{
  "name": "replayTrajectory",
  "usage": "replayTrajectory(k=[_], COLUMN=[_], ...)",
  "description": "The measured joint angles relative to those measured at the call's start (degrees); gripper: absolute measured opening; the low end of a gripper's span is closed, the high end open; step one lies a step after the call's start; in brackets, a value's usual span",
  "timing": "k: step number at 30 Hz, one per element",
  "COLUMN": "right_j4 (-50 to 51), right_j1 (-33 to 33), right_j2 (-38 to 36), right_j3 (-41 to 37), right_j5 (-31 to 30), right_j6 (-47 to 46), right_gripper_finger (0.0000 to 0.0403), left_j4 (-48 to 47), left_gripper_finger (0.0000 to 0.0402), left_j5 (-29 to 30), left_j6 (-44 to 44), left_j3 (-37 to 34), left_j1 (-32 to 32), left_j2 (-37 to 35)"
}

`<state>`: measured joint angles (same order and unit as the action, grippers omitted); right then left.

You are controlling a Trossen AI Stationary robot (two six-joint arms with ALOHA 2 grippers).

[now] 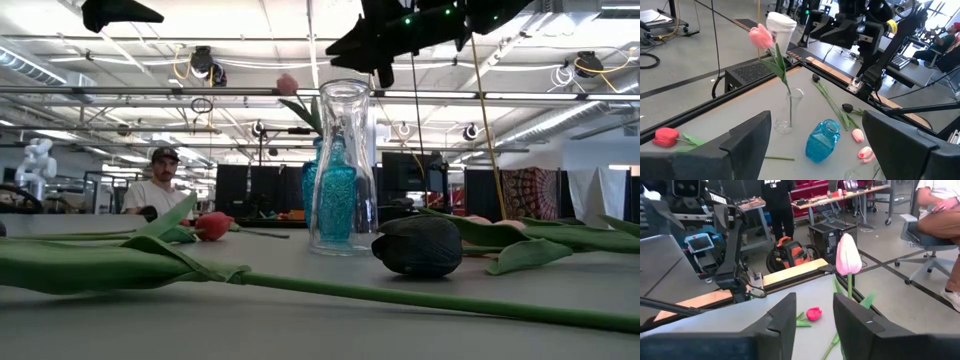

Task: Sort flowers into vase by color
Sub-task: Put the top pink tulip into the top transparent vase

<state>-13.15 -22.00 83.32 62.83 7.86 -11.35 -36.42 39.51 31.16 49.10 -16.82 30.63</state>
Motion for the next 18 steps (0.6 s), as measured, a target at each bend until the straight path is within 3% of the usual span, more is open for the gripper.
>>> replayTrajectory(k=[12,18], right_j4=[0.5,1.4], right_j1=[0.0,0.6], right_j2=[-3.0,-3.1], right_j3=[0.0,0.0], right_j5=[1.5,1.6], right_j6=[0.0,-1.2], right_gripper_finger=[0.0008,0.0003], left_j4=[0.0,0.0], left_gripper_finger=[0.0319,0.0319], left_j5=[0.0,0.1], left_j6=[0.0,0.0], left_j3=[0.0,0.0], left_j1=[0.0,0.0], left_j2=[0.0,0.0])
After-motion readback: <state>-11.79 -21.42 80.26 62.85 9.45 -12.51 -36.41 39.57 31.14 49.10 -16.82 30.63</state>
